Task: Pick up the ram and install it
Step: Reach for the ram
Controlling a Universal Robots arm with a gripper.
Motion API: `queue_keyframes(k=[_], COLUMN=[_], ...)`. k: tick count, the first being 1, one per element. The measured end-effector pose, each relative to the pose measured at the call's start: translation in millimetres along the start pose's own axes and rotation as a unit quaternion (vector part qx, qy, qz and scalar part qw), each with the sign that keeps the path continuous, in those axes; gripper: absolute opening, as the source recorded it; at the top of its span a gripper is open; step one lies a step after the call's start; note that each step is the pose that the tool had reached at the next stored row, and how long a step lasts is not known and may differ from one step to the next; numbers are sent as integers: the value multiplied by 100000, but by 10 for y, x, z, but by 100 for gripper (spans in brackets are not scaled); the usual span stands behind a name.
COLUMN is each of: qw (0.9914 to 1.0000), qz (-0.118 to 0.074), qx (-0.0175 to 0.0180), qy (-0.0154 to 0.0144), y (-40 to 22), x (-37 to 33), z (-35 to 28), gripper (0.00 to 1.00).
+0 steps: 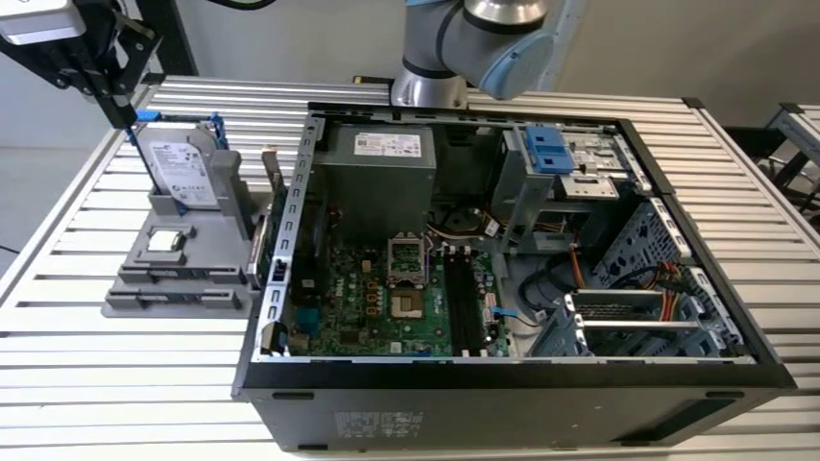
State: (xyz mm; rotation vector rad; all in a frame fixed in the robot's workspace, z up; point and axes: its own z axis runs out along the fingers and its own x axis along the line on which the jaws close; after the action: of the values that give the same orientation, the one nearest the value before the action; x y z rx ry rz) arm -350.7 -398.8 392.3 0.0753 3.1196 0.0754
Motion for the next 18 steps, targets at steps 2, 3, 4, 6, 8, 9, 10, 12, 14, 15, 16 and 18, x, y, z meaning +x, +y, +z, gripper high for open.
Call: queue_keyframes(k=[2,3,4,6,8,9,10,12,14,15,16,18], qw=[100000,100000,100000,100000,100000,100000,100000,100000,100000,100000,100000,100000], qz=[-3,1,2,5,-3,-4,-4,-11,-20,-23,-26,-30], qx=[3,0,1,-1,1,1,1,2,1,0,3,0], qy=[1,4,3,0,0,-1,0,2,3,3,5,4], y=[0,-5,-16,-49,-88,-110,-133,-182,-230,-255,-280,-325], x=[1,3,2,0,-3,-3,-4,-7,-10,-11,-13,-17], z=[0,0,-1,-2,-4,-4,-5,-7,-9,-10,-11,-13], gripper=[0,0,0,0,0,0,0,0,0,0,0,0])
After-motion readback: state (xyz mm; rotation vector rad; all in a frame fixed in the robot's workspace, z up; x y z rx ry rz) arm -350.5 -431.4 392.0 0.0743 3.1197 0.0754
